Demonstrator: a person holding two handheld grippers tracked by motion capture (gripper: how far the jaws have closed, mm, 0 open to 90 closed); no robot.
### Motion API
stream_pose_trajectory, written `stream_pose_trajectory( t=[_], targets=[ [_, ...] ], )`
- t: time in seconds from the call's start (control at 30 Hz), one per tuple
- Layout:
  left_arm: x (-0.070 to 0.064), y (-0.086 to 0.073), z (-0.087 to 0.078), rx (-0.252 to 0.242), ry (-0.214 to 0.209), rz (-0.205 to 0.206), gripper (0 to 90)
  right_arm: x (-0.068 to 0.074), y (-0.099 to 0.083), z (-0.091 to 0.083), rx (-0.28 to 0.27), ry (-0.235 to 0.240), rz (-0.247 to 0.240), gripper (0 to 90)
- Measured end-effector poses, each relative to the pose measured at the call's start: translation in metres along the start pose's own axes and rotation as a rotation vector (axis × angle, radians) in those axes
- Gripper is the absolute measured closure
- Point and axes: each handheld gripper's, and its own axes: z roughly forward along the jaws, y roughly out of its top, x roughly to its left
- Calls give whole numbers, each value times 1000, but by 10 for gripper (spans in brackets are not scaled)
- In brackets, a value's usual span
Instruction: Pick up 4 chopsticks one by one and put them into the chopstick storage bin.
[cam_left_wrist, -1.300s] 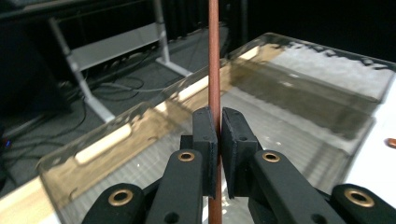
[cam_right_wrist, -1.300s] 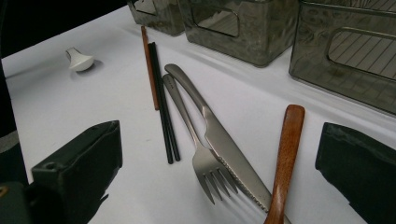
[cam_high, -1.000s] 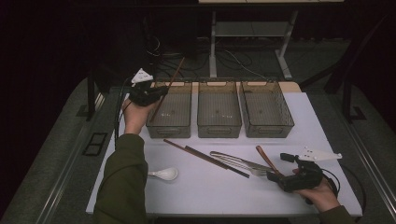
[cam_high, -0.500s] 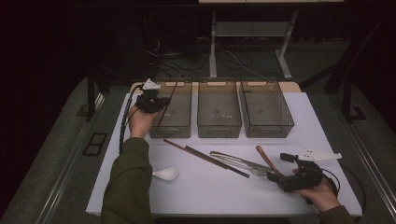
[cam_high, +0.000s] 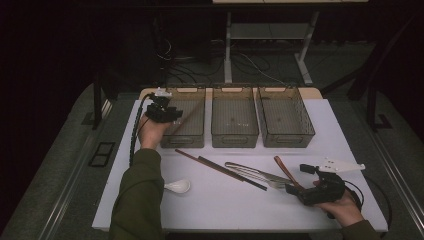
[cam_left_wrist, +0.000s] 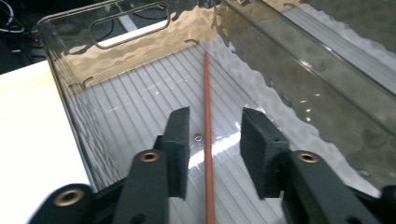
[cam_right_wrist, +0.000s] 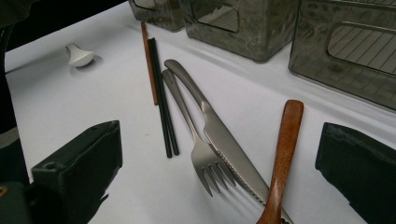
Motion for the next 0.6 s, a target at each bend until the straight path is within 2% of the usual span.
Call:
stream_pose_trajectory(
  t=[0.13, 0.2, 0.23, 0.3, 0.33, 0.43, 0.53, 0.6],
  targets=[
    [-3, 1, -2, 3, -13, 15, 518, 0, 0, 0, 0, 1, 0, 7],
    [-6, 1, -4, -6, -44, 18, 471, 0, 0, 0, 1, -1, -1, 7],
    [-8, 1, -6, 7, -51, 31, 448, 0, 0, 0, -1, 0, -1, 7],
    [-13, 0, -12, -12, -62, 49, 430, 0, 0, 0, -3, -2, 0, 7],
    [-15, -1, -14, -23, -81, 33, 423, 1, 0, 0, -1, -2, 1, 7],
    [-22, -3, -22, -18, -107, 58, 380, 1, 0, 0, 1, -1, -1, 7],
    [-29, -7, -33, -29, -120, 80, 375, 0, 0, 0, 2, -5, -2, 7],
    [-35, -11, -41, -51, -134, 84, 411, 0, 0, 0, 4, -6, -3, 7]
  ],
)
